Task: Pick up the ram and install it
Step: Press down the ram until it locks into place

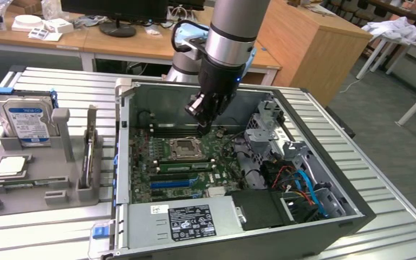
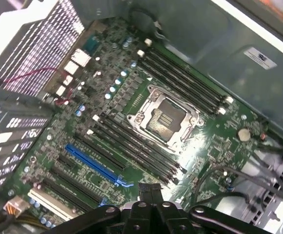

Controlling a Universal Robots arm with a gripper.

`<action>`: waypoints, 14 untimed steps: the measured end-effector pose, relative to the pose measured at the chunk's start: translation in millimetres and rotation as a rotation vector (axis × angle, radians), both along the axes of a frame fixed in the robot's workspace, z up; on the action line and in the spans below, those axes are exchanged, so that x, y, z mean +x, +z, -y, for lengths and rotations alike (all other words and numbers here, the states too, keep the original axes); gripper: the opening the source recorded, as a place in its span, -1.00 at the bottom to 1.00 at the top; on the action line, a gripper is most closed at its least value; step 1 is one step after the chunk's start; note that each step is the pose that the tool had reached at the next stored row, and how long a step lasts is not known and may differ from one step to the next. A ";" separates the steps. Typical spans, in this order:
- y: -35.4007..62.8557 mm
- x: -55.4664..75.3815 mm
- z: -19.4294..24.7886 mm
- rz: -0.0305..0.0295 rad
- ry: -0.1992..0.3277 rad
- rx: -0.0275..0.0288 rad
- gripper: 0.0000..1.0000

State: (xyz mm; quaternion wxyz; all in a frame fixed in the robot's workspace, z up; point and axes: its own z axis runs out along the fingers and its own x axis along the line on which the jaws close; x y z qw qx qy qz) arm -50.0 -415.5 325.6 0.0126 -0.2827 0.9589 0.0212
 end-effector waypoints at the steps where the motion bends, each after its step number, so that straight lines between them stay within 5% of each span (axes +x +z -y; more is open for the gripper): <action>1: 0.0 0.0 0.0 0.0000 -0.015 0.0000 -0.79; 14: 0.0 0.0 0.0 0.0000 -0.212 -0.0001 -0.79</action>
